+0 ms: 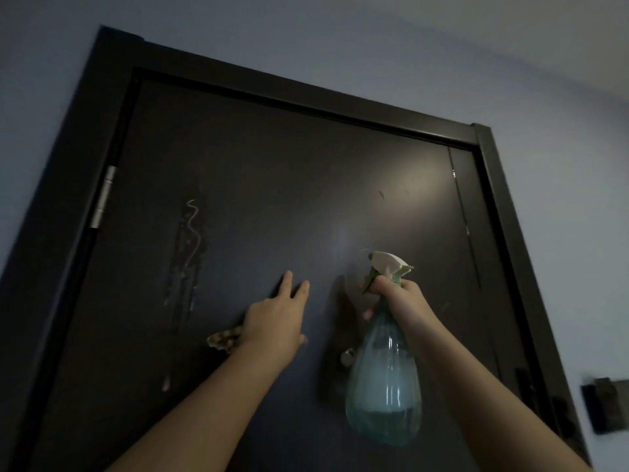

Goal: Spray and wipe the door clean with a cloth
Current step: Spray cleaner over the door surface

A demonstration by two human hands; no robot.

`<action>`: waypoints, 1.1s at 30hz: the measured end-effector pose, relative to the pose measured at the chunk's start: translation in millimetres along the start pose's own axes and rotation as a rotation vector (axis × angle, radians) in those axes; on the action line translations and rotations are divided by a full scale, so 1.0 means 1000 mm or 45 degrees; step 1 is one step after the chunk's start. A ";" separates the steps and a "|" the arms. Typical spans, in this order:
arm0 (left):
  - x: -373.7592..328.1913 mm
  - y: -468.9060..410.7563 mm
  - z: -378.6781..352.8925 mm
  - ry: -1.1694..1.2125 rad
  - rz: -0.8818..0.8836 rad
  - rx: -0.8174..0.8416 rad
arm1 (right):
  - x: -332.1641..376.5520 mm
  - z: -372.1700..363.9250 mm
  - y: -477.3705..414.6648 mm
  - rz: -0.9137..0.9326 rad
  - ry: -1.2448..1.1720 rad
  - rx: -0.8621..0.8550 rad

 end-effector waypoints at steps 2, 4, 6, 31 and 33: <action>-0.024 -0.015 0.001 0.024 0.032 0.026 | 0.001 0.014 -0.012 0.016 0.033 0.005; -0.043 -0.026 0.002 0.030 0.092 0.062 | 0.001 0.024 -0.023 0.022 0.062 0.024; -0.059 -0.035 0.002 0.019 0.144 0.095 | 0.001 0.032 -0.033 0.025 0.071 0.050; -0.093 -0.023 -0.011 -0.105 0.344 0.167 | -0.019 0.069 -0.050 0.027 0.185 0.432; -0.095 -0.020 -0.013 -0.116 0.337 0.169 | -0.027 0.078 -0.043 0.009 0.200 0.439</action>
Point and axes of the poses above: each hand's wrist, its own y-axis away from the middle knuckle, its own z-axis out of the back of the hand, x = y × z, the point moved 3 cm from there along -y, towards the middle knuckle, and after that the axes turned 10 degrees about -y, right-handed, at the moved point
